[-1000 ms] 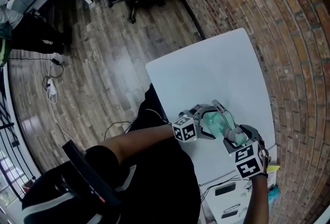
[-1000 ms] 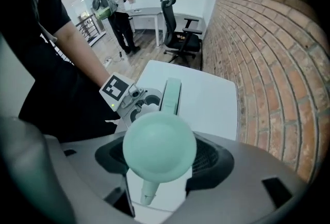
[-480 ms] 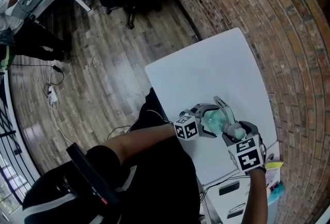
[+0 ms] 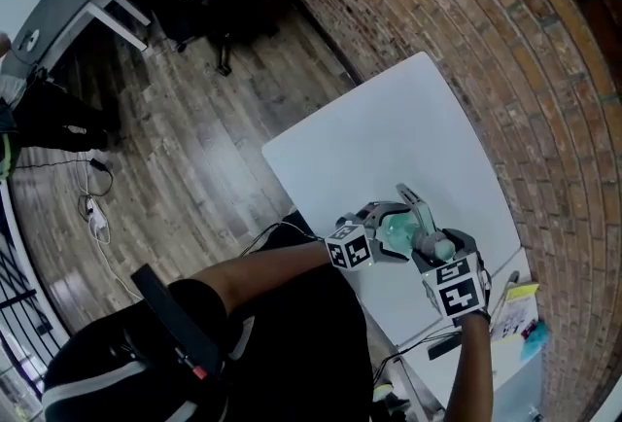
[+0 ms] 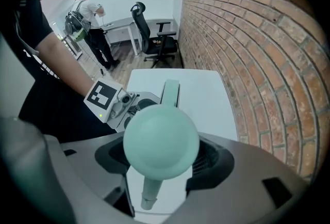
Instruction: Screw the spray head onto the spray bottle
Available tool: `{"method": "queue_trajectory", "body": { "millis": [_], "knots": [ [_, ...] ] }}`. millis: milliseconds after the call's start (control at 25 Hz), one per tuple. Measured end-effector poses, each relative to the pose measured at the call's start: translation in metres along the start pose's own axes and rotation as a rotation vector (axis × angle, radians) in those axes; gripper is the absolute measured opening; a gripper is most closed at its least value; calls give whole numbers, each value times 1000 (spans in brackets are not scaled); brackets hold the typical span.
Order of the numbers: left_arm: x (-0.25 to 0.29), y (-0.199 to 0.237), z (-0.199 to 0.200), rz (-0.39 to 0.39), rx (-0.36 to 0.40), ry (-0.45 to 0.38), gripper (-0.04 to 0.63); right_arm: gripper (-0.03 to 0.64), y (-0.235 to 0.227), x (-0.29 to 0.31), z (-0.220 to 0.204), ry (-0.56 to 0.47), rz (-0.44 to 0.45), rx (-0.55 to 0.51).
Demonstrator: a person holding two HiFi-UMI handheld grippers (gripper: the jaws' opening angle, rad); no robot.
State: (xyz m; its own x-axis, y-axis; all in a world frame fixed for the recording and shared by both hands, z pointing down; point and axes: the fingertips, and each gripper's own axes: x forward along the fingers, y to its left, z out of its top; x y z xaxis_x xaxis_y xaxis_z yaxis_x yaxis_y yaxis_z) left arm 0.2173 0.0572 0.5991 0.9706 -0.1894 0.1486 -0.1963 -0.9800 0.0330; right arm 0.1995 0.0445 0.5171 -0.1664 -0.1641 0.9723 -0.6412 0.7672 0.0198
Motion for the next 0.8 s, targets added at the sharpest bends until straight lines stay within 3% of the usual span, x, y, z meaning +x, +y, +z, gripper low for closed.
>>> {"method": "queue_trajectory", "body": {
  "millis": [40,320,520,600,800],
  "knots": [
    [1,0,1,-5,0,1,490,295,1,0,0,-2,-9,12],
    [8,-12,12,-63,111,2,488,295,6,2,-3,-1,-26,135],
    [10,-11,11,-98,125,-3,485,295,3,2,-2,-17,-32,186],
    [12,-13,11,-102,123,0,482,295,5,0,-3,-19,-46,130],
    [11,-14,11,-119,127,-1,479,295,10,-13,-1,7,-79,-127]
  ]
}}
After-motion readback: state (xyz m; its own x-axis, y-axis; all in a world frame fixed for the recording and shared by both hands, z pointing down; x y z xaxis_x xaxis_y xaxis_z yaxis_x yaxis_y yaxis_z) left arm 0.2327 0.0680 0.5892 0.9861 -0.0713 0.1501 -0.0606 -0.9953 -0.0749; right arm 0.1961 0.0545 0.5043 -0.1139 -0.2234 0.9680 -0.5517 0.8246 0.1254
